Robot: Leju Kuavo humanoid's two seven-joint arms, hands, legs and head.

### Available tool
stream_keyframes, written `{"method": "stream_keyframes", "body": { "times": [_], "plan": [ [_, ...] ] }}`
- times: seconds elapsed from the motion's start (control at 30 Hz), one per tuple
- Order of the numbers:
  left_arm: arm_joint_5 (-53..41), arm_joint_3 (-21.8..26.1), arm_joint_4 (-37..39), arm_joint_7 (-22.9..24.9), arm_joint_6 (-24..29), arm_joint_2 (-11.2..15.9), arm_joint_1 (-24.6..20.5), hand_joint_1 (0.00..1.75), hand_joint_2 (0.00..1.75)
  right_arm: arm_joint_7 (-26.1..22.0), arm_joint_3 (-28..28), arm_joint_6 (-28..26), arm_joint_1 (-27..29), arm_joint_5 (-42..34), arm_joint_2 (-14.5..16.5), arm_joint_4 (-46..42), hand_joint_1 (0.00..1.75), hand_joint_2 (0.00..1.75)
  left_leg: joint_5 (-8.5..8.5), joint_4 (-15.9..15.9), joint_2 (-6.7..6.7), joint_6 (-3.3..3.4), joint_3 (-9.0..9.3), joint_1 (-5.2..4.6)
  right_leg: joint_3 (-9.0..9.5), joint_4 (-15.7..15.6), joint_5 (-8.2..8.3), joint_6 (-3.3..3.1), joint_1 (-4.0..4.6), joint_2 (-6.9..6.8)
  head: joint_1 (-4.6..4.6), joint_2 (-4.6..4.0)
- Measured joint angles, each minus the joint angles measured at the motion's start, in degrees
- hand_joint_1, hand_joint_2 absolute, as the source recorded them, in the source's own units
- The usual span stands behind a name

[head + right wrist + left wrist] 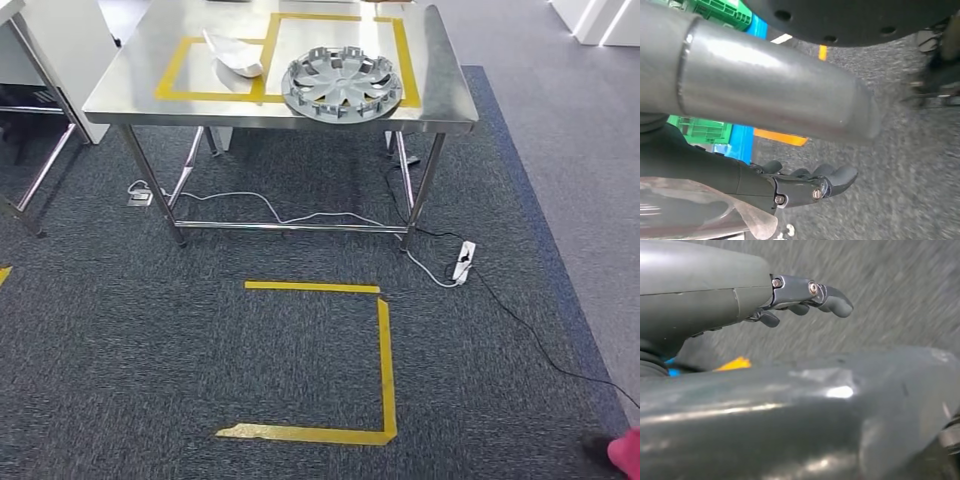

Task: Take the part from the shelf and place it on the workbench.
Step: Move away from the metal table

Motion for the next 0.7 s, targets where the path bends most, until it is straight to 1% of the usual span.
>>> {"method": "stream_keyframes", "body": {
  "times": [0.03, 0.07, 0.1, 0.13, 0.17, 0.2, 0.23, 0.27, 0.33, 0.37, 0.4, 0.43, 0.47, 0.5, 0.53, 0.57, 0.6, 0.63, 0.67, 0.7],
  "plan": [
    [0.4, 0.4, -0.3, 0.4, -0.9, 0.1, 0.4, 0.00, 0.00, -0.2, 0.0, 0.0, 0.0, 0.1, -0.1, 0.1, 0.00, 0.00, 0.79, 0.2, 0.05, -0.11, -1.18, -0.03, 1.21, 0.7, 1.29, 0.01, 0.00, 0.00, 0.01, 0.00],
    [0.8, 0.8, -1.0, 1.4, -1.9, 0.3, 1.1, 0.00, 0.00, -0.4, 0.1, 0.0, 0.0, 0.2, -0.3, 0.3, 0.00, 0.00, 1.51, 0.4, 0.09, -0.27, -2.30, -0.03, 3.36, -0.6, 3.20, -0.04, -0.01, 0.01, 0.01, 0.00],
    [1.3, 1.2, -2.6, 3.2, -3.4, 0.4, 2.2, 0.00, 0.00, -0.6, 0.2, 0.1, 0.0, 0.3, -0.6, 0.5, 0.00, 0.00, 2.16, 0.7, 0.11, -0.47, -3.15, -0.03, 6.43, -3.7, 4.62, -0.16, -0.01, 0.06, 0.02, 0.00],
    [2.0, 1.6, -5.3, 5.9, -5.4, 0.6, 3.9, 0.00, 0.00, -1.0, 0.4, 0.3, -0.1, 0.5, -0.9, 0.7, 0.00, 0.00, 2.74, 0.9, 0.13, -0.74, -3.86, -0.12, 10.46, -8.4, 4.91, -0.35, 0.04, 0.14, 0.04, 0.00],
    [2.9, 2.0, -8.8, 8.8, -7.9, 0.8, 6.0, 0.00, 0.00, -1.3, 0.6, 0.5, -0.2, 0.5, -1.3, 1.0, 0.00, 0.00, 3.29, 1.2, 0.17, -1.03, -4.30, -0.23, 13.95, -13.3, 4.03, -0.66, 0.06, 0.23, 0.04, 0.00],
    [3.6, 2.2, -12.0, 11.2, -9.9, 1.0, 7.8, 0.00, 0.00, -1.5, 0.7, 0.7, -0.2, 0.6, -1.6, 1.2, 0.00, 0.00, 3.70, 1.4, 0.20, -1.27, -4.53, -0.33, 16.55, -17.2, 2.80, -0.93, 0.09, 0.32, 0.02, 0.00],
    [4.2, 2.4, -14.2, 12.7, -11.3, 1.2, 9.1, 0.00, 0.00, -1.6, 0.8, 0.8, -0.2, 0.6, -1.8, 1.3, 0.00, 0.00, 3.96, 1.5, 0.24, -1.44, -4.72, -0.44, 18.08, -19.7, 1.80, -1.14, 0.13, 0.38, 0.01, 0.00],
    [4.4, 2.4, -15.1, 13.2, -12.0, 1.3, 9.7, 0.00, 0.00, -1.6, 0.8, 0.8, -0.3, 0.6, -1.9, 1.4, 0.00, 0.00, 4.13, 1.5, 0.25, -1.51, -4.78, -0.46, 18.27, -20.5, 1.36, -1.27, 0.11, 0.40, -0.02, 0.00],
    [4.8, 2.4, -15.8, 13.6, -12.8, 1.5, 10.0, 0.00, 0.00, -1.7, 0.8, 0.8, -0.2, 0.6, -1.9, 1.5, 0.00, 0.00, 4.24, 1.5, 0.26, -1.56, -4.79, -0.43, 18.12, -20.4, 1.35, -1.33, 0.16, 0.41, -0.06, 0.00],
    [6.0, 2.6, -17.3, 14.3, -14.6, 2.1, 10.8, 0.00, 0.00, -1.7, 0.9, 0.9, -0.2, 0.6, -2.0, 1.6, 0.00, 0.00, 4.52, 1.4, 0.27, -1.76, -4.82, -0.35, 17.89, -20.2, 1.39, -1.57, 0.27, 0.37, -0.06, 0.00],
    [10.3, 3.2, -21.5, 16.8, -18.2, 3.7, 13.8, 0.00, 0.00, -1.7, 1.0, 0.9, 0.0, 0.6, -2.2, 1.9, 0.00, 0.00, 2.61, 3.0, 0.17, -2.29, -5.22, -0.18, 17.17, -20.1, 1.98, -2.30, 0.36, 0.24, -0.18, 0.00],
    [15.3, 3.9, -26.5, 19.7, -21.9, 5.5, 17.2, 0.00, 0.00, -1.8, 1.0, 0.9, 0.1, 0.6, -2.5, 2.3, 0.00, 0.00, -0.19, 5.9, 0.05, -2.87, -5.79, 0.00, 16.32, -19.9, 2.73, -3.06, 0.47, 0.10, -0.31, 0.00],
    [20.7, 4.5, -31.4, 22.5, -24.8, 7.3, 20.8, 0.00, 0.00, -1.9, 1.1, 0.9, 0.3, 0.7, -2.8, 2.7, 0.00, 0.00, -3.46, 9.7, -0.07, -3.44, -6.47, 0.16, 15.44, -19.8, 3.58, -3.79, 0.55, -0.06, -0.41, 0.00],
    [25.8, 5.0, -36.1, 25.3, -26.5, 9.0, 24.3, 0.00, 0.00, -2.0, 1.2, 0.9, 0.5, 0.7, -3.1, 3.1, 0.00, 0.00, -6.87, 14.2, -0.20, -3.86, -7.13, 0.26, 14.47, -19.7, 4.47, -4.32, 0.60, -0.19, -0.54, 0.00],
    [28.5, 4.9, -38.6, 26.6, -26.2, 9.8, 26.0, 0.00, 0.00, -2.2, 1.2, 0.9, 0.5, 0.7, -3.2, 3.2, 0.00, 0.00, -7.71, 16.8, -0.23, -3.93, -7.12, 0.26, 13.82, -19.5, 4.88, -4.33, 0.68, -0.26, -0.55, 0.00],
    [31.2, 4.7, -40.9, 27.4, -25.6, 10.7, 27.4, 0.00, 0.00, -2.3, 1.2, 0.9, 0.6, 0.8, -3.3, 3.4, 0.00, 0.00, -7.24, 17.6, -0.24, -3.90, -6.36, 0.26, 13.19, -19.3, 5.17, -4.29, 0.75, -0.35, -0.56, 0.00],
    [33.7, 4.2, -43.0, 28.0, -24.7, 11.7, 28.8, 0.00, 0.00, -2.5, 1.2, 1.0, 0.6, 0.8, -3.3, 3.6, 0.00, 0.00, -6.00, 16.1, -0.25, -3.75, -4.64, 0.25, 12.62, -19.1, 5.39, -4.22, 0.83, -0.44, -0.55, 0.00],
    [36.1, 3.6, -44.9, 28.2, -23.6, 12.8, 29.9, 0.00, 0.00, -2.8, 1.3, 1.0, 0.6, 0.9, -3.4, 3.7, 0.00, 0.00, -4.62, 12.5, -0.26, -3.45, -1.88, 0.19, 12.18, -18.8, 5.53, -4.14, 0.90, -0.53, -0.57, 0.00],
    [38.3, 2.8, -46.6, 28.2, -22.5, 14.0, 30.9, 0.00, 0.00, -3.0, 1.3, 1.0, 0.6, 1.0, -3.4, 3.9, 0.00, 0.00, -3.82, 7.9, -0.26, -3.01, 1.24, 0.07, 11.81, -18.5, 5.62, -4.04, 1.01, -0.66, -0.55, 0.00],
    [39.9, 1.9, -48.0, 28.1, -21.6, 15.1, 31.6, 0.00, 0.00, -3.2, 1.3, 1.0, 0.6, 1.1, -3.4, 4.0, 0.00, 0.00, -3.48, 3.9, -0.25, -2.60, 3.80, -0.05, 11.55, -18.2, 5.73, -3.90, 1.10, -0.76, -0.52, 0.00]
  ]
}}
